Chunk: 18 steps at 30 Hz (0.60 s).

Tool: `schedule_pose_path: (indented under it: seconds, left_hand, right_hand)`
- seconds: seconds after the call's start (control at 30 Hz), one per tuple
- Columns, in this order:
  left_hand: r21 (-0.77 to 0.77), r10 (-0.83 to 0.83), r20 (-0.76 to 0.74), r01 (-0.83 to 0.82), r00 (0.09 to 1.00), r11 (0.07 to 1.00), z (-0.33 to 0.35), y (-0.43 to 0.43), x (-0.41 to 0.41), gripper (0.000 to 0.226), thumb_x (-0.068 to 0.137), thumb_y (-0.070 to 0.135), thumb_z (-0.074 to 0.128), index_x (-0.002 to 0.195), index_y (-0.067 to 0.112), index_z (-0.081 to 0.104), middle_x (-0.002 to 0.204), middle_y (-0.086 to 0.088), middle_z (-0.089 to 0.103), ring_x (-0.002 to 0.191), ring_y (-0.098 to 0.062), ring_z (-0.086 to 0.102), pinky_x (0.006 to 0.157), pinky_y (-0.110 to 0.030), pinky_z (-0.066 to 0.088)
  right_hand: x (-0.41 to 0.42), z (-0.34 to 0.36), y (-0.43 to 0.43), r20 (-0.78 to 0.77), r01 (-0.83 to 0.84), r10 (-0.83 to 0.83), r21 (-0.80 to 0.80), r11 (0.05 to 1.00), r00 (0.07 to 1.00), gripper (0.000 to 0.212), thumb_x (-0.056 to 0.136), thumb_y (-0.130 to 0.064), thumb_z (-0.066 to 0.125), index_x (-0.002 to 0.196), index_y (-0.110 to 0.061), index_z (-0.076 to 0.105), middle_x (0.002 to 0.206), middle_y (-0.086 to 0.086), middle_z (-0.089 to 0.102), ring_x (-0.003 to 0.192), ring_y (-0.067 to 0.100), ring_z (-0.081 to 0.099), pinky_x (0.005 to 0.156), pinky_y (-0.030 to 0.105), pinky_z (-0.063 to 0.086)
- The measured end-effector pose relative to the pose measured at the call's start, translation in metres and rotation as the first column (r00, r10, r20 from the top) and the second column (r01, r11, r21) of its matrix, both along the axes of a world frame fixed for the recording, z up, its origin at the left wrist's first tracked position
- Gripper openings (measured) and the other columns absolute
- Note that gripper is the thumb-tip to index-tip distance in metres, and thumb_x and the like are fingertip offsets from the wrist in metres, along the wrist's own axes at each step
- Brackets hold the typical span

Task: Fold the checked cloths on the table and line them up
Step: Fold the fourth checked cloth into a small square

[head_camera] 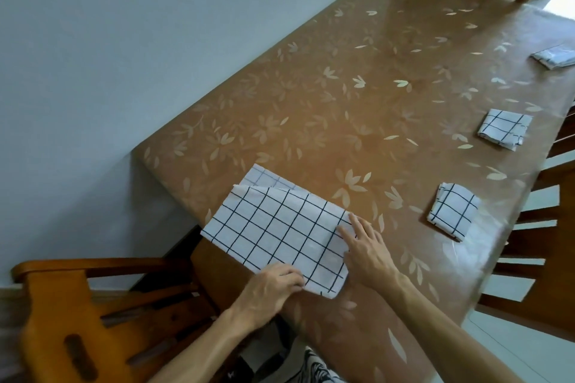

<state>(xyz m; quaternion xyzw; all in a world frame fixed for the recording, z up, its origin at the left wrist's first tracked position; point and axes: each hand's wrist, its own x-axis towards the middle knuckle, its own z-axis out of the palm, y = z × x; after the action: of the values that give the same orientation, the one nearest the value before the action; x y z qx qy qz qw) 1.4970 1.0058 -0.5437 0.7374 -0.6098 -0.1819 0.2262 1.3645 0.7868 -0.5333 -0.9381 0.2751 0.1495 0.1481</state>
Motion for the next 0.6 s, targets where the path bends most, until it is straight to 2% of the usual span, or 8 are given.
schedule_pose_path:
  seconds: [0.13,0.23,0.3,0.4,0.47,0.5,0.53,0.6]
  left_hand:
    - [0.024,0.163,-0.072,-0.162,0.984,0.987,0.000,0.043,0.022,0.014,0.094,0.020,0.066,0.107,0.023,0.071,0.112,0.014,0.067,0.108,0.003,0.058,0.100,-0.013,0.043]
    - [0.051,0.330,-0.124,-0.326,0.936,0.944,0.004,0.064,0.033,0.016,0.095,0.019,0.065,0.108,0.025,0.071,0.111,0.018,0.067,0.108,0.006,0.059,0.097,-0.012,0.045]
    - [0.085,0.436,-0.213,-0.428,0.874,0.900,0.008,0.071,0.037,0.012,0.098,0.022,0.061,0.107,0.025,0.069,0.107,0.016,0.068,0.103,0.005,0.062,0.089,-0.012,0.049]
    - [0.194,0.612,-0.384,-0.588,0.691,0.785,0.014,0.073,0.042,0.006,0.099,0.025,0.058,0.099,0.023,0.065,0.097,0.014,0.071,0.096,0.005,0.065,0.080,-0.011,0.050]
    - [0.280,0.672,-0.528,-0.640,0.520,0.715,0.019,0.072,0.046,0.008,0.099,0.024,0.058,0.098,0.020,0.065,0.094,0.009,0.072,0.096,0.001,0.067,0.081,-0.012,0.051]
    - [0.305,0.682,-0.567,-0.651,0.462,0.695,0.022,0.071,0.049,0.010,0.100,0.022,0.058,0.097,0.016,0.065,0.093,0.004,0.072,0.095,-0.004,0.068,0.081,-0.014,0.051]
    - [0.320,0.680,-0.598,-0.652,0.424,0.687,0.024,0.071,0.053,0.013,0.100,0.020,0.057,0.094,0.011,0.064,0.091,-0.002,0.070,0.092,-0.009,0.067,0.081,-0.014,0.050]
    - [0.363,0.673,-0.650,-0.634,0.353,0.683,0.030,0.073,0.060,0.019,0.101,0.016,0.055,0.087,0.006,0.059,0.082,-0.006,0.060,0.084,-0.015,0.060,0.078,-0.014,0.047]
  right_hand:
    - [0.007,-0.004,0.004,-0.035,-0.079,0.080,0.030,0.996,0.996,0.063,0.092,-0.018,0.045,0.151,-0.028,0.024,0.164,0.010,0.000,0.151,0.028,-0.002,0.121,0.043,0.012]
    - [0.011,-0.004,0.010,-0.001,-0.133,0.133,0.060,0.989,0.991,0.064,0.092,-0.036,0.056,0.149,-0.034,0.028,0.164,0.006,-0.004,0.151,0.027,-0.004,0.121,0.046,0.012]
    - [0.015,-0.001,0.012,0.003,-0.174,0.174,0.077,0.982,0.985,0.062,0.089,-0.028,0.056,0.146,-0.032,0.034,0.164,0.005,-0.006,0.152,0.025,-0.005,0.122,0.042,0.010]
    - [0.021,0.002,0.015,0.067,-0.286,0.281,0.095,0.953,0.957,0.064,0.083,-0.027,0.056,0.144,-0.028,0.040,0.164,0.002,-0.002,0.152,0.022,-0.004,0.122,0.043,0.012]
    - [0.023,0.003,0.016,0.093,-0.373,0.364,0.117,0.920,0.927,0.070,0.075,-0.036,0.043,0.145,-0.028,0.039,0.164,-0.003,0.003,0.151,0.017,-0.005,0.122,0.037,0.008]
    - [0.023,0.003,0.017,0.113,-0.407,0.394,0.137,0.903,0.912,0.077,0.069,-0.040,0.035,0.145,-0.028,0.039,0.163,-0.007,0.007,0.151,0.015,-0.004,0.120,0.034,0.005]
    - [0.023,0.004,0.018,0.144,-0.432,0.412,0.160,0.888,0.900,0.082,0.065,-0.041,0.033,0.145,-0.027,0.040,0.161,-0.010,0.016,0.151,0.012,-0.001,0.118,0.030,0.004]
    - [0.024,0.004,0.019,0.245,-0.450,0.403,0.181,0.875,0.882,0.072,0.067,-0.032,0.046,0.139,-0.023,0.050,0.150,-0.010,0.043,0.149,0.010,0.016,0.119,0.030,0.011]
